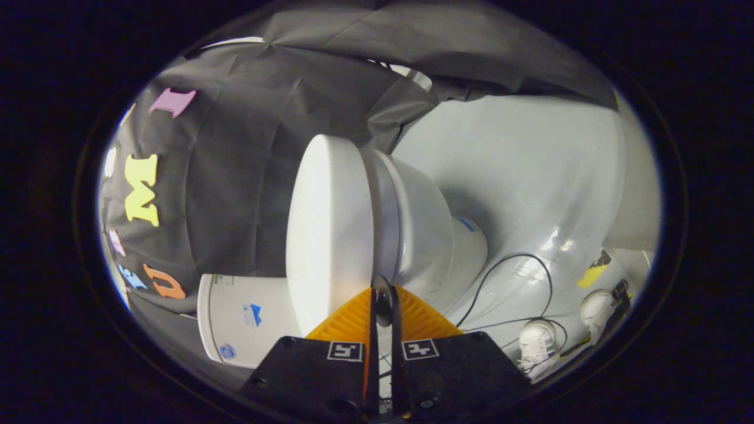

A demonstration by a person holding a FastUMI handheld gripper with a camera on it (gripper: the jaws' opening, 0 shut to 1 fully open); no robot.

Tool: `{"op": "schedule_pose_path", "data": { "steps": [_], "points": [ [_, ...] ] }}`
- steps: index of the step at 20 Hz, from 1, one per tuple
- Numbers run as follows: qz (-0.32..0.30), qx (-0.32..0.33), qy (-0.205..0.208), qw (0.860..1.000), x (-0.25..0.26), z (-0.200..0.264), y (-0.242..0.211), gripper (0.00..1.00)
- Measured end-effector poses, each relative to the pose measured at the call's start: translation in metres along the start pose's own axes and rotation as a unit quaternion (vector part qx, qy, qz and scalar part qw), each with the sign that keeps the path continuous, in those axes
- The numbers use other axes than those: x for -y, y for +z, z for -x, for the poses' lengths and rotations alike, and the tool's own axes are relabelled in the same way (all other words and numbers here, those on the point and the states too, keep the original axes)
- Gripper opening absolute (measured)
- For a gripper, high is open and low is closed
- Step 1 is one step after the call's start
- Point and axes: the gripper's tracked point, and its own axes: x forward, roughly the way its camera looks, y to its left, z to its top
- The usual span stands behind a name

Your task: Open the toilet lid.

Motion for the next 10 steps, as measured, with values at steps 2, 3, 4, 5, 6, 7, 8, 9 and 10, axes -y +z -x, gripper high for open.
{"op": "schedule_pose_path", "data": {
  "steps": [2, 3, 4, 5, 6, 7, 8, 9, 10],
  "points": [
    [0.027, 0.007, -0.007, 1.0, -0.002, 0.0, -0.001, 0.11],
    [0.038, 0.009, -0.011, 0.999, -0.002, 0.001, -0.001, 0.12],
    [0.041, 0.011, -0.013, 0.999, -0.003, 0.001, 0.0, 0.12],
    [0.037, 0.012, -0.013, 0.999, -0.005, 0.002, 0.0, 0.12],
    [0.034, 0.014, -0.01, 0.999, -0.007, 0.004, 0.001, 0.11],
    [0.035, 0.018, -0.009, 0.999, -0.009, 0.004, 0.0, 0.11],
    [0.04, 0.02, -0.009, 0.999, -0.012, 0.005, 0.001, 0.11],
    [0.045, 0.024, -0.009, 0.999, -0.014, 0.007, 0.0, 0.11],
    [0.049, 0.028, -0.007, 0.998, -0.018, 0.008, 0.001, 0.12]
  ]
}}
